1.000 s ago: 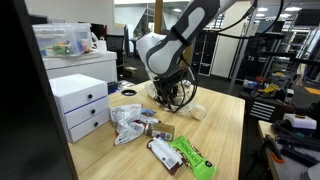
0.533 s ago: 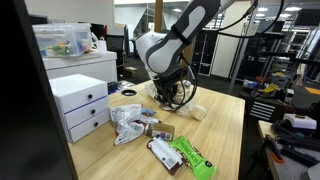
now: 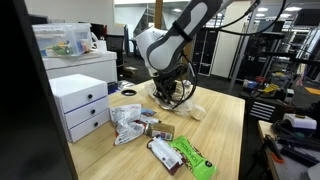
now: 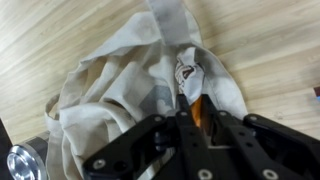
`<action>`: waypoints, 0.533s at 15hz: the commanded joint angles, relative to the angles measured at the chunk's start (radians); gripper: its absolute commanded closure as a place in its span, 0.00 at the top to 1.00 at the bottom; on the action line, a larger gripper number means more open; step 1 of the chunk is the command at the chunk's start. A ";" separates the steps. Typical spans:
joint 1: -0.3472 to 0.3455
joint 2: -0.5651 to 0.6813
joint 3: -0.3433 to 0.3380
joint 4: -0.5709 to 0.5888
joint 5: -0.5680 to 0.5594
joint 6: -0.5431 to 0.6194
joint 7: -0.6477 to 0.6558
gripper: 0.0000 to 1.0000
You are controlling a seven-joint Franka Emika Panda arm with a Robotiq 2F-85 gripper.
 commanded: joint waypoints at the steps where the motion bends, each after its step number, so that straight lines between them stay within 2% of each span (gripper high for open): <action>1: -0.016 -0.119 0.021 -0.096 -0.003 0.064 0.006 0.04; 8: -0.026 -0.271 0.073 -0.177 0.019 0.132 -0.014 0.04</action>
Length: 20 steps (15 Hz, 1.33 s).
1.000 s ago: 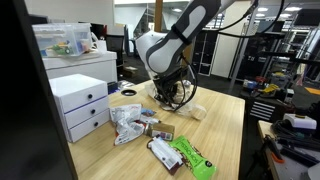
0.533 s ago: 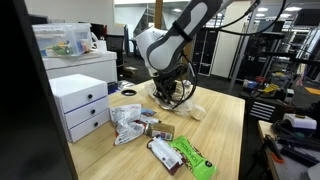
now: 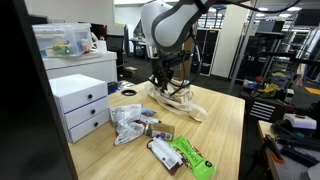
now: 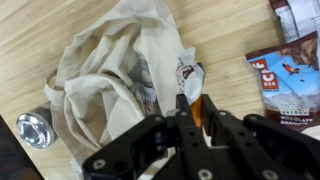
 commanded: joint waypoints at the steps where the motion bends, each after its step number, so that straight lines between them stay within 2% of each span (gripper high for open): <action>1: -0.018 -0.076 0.051 -0.075 0.019 0.056 -0.018 0.04; 8: -0.001 -0.084 0.118 -0.109 0.019 0.139 -0.011 0.04; 9: 0.002 -0.083 0.121 -0.113 0.017 0.144 -0.009 0.41; 10: 0.004 -0.082 0.122 -0.115 0.016 0.147 -0.011 0.42; 12: 0.006 -0.081 0.124 -0.118 0.016 0.149 -0.013 0.54; 13: 0.004 -0.081 0.126 -0.119 0.017 0.148 -0.015 0.67; 17: -0.019 -0.083 0.112 -0.135 0.023 0.157 -0.027 1.00; 20: -0.046 -0.053 0.080 -0.131 0.022 0.136 -0.013 1.00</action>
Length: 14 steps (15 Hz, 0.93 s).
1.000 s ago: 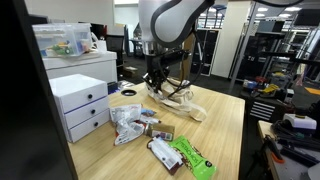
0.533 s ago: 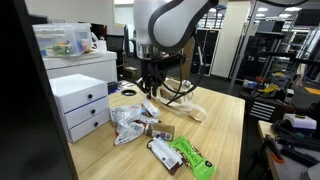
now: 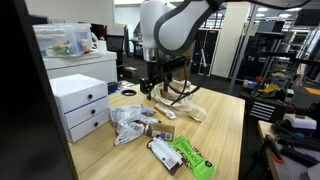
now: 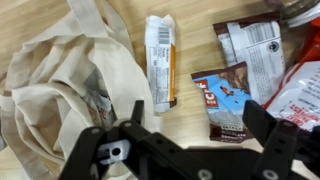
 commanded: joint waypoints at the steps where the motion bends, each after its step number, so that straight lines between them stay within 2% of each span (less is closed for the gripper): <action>1: -0.035 0.007 -0.029 -0.029 0.016 0.009 -0.006 1.00; 7: -0.063 0.081 -0.067 -0.008 0.024 0.001 0.004 1.00; 14: -0.054 0.178 -0.110 0.036 0.016 -0.018 0.044 0.99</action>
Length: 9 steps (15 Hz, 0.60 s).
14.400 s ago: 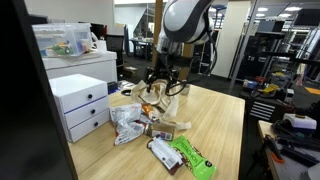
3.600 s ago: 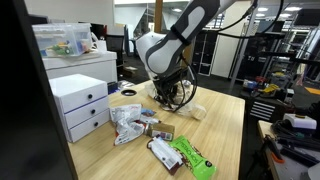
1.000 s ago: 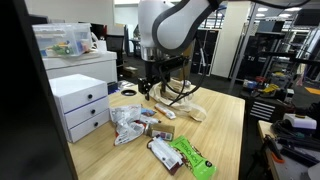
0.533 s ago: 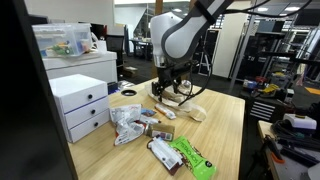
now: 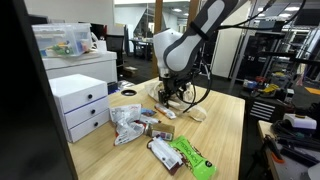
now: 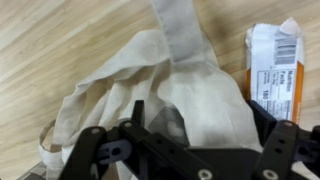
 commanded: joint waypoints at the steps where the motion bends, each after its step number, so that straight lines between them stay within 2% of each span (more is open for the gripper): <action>1: 0.007 0.048 -0.023 0.038 0.014 -0.013 0.052 0.97; 7: 0.012 0.094 -0.070 0.081 0.000 0.040 0.163 0.98; 9: 0.018 0.103 -0.086 0.088 -0.010 0.068 0.200 0.93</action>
